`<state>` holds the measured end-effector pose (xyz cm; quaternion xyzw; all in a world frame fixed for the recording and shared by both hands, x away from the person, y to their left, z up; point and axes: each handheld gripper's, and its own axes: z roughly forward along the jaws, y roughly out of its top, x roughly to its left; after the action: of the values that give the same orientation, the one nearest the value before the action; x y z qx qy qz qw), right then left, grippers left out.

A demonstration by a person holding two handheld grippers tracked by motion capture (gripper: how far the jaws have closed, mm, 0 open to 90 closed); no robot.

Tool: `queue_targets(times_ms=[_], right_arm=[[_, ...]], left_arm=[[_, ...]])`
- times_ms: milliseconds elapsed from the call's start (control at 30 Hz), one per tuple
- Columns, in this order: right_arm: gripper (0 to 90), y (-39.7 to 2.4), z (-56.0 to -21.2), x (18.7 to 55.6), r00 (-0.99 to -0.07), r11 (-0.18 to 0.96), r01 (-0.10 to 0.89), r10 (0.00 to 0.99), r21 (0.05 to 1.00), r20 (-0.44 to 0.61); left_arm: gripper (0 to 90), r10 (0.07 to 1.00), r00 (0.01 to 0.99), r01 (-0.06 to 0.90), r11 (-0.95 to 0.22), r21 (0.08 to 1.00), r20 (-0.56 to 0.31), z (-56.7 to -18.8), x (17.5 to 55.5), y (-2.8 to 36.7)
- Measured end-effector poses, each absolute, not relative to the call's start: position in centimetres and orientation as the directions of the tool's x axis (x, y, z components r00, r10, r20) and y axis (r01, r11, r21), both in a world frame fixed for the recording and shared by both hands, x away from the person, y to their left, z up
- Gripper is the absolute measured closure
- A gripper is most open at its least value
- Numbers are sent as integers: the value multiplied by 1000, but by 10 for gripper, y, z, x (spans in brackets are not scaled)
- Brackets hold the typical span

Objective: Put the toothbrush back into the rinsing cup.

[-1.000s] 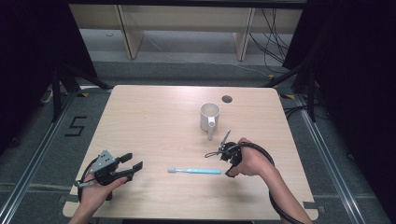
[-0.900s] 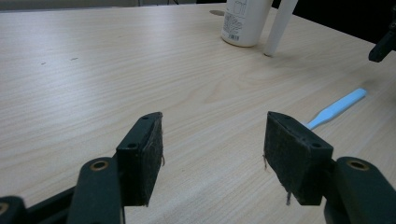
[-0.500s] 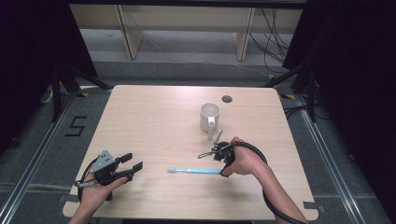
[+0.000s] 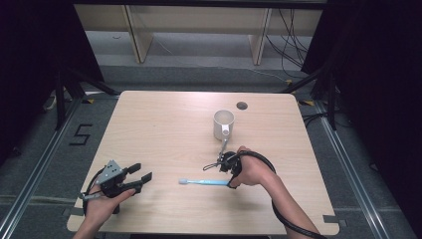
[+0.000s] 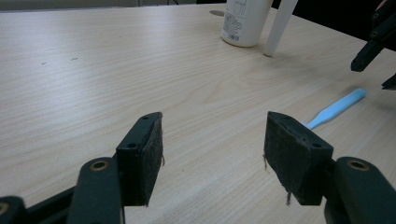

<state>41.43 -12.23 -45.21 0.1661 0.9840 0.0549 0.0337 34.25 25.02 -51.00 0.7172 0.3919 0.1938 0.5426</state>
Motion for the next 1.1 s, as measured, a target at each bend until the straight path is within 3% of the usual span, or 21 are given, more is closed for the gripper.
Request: queue_targets(times_ms=[1100], right_arm=[[558,-97,-468,420,-970,967,241,243,85,-22]], left_arm=[[368,775,615,359,-111,927,-145,-510,342,249]])
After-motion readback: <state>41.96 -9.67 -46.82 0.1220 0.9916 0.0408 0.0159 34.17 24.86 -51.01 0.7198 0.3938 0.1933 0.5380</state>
